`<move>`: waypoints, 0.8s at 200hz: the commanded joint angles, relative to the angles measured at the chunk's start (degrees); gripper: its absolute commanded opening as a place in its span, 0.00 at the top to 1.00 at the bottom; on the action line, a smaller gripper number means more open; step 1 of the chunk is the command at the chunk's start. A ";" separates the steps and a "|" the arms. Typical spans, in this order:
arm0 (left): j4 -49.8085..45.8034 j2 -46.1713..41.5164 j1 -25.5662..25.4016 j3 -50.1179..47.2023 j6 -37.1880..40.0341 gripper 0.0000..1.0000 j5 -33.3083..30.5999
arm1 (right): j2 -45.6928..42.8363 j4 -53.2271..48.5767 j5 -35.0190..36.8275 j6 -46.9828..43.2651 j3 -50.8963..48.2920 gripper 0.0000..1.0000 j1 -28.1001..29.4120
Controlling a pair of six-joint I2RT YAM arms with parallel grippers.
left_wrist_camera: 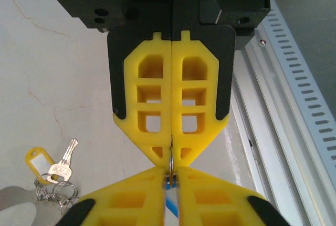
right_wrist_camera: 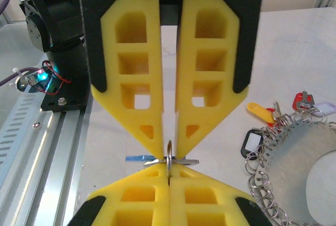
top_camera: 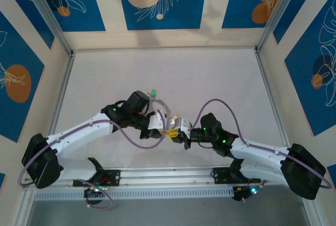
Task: Put the keys on the keyring
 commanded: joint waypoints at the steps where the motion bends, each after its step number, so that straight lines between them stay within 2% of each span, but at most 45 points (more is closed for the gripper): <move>1: 0.85 0.61 0.04 1.48 0.04 0.91 2.40 | -0.30 2.12 -0.35 -0.82 1.04 1.00 0.48; 27: 1.41 1.37 -0.09 1.52 -0.78 0.93 2.57 | 0.03 2.51 -0.45 -0.88 1.47 1.00 0.45; 56: 2.24 2.04 -0.19 1.43 -1.81 0.88 3.42 | 0.19 2.62 -0.32 -1.08 1.75 1.00 0.41; 93: 2.56 2.74 -0.38 1.43 -2.06 0.87 3.89 | 0.48 2.84 0.04 -1.18 1.97 1.00 0.49; 116: 2.75 3.26 -0.56 1.43 -2.21 0.91 4.45 | 0.67 2.88 0.30 -1.14 2.10 1.00 0.58; 126: 2.12 3.44 -0.66 1.59 -1.67 1.00 4.92 | 0.67 3.12 0.62 -1.13 2.02 1.00 0.53; 142: 1.03 3.37 -0.69 1.54 -0.50 1.00 5.10 | 0.49 4.22 1.51 -0.92 1.43 1.00 0.52; 160: 1.65 2.09 -0.75 0.62 -1.37 1.00 1.94 | -0.09 5.15 2.61 -0.84 0.68 1.00 0.43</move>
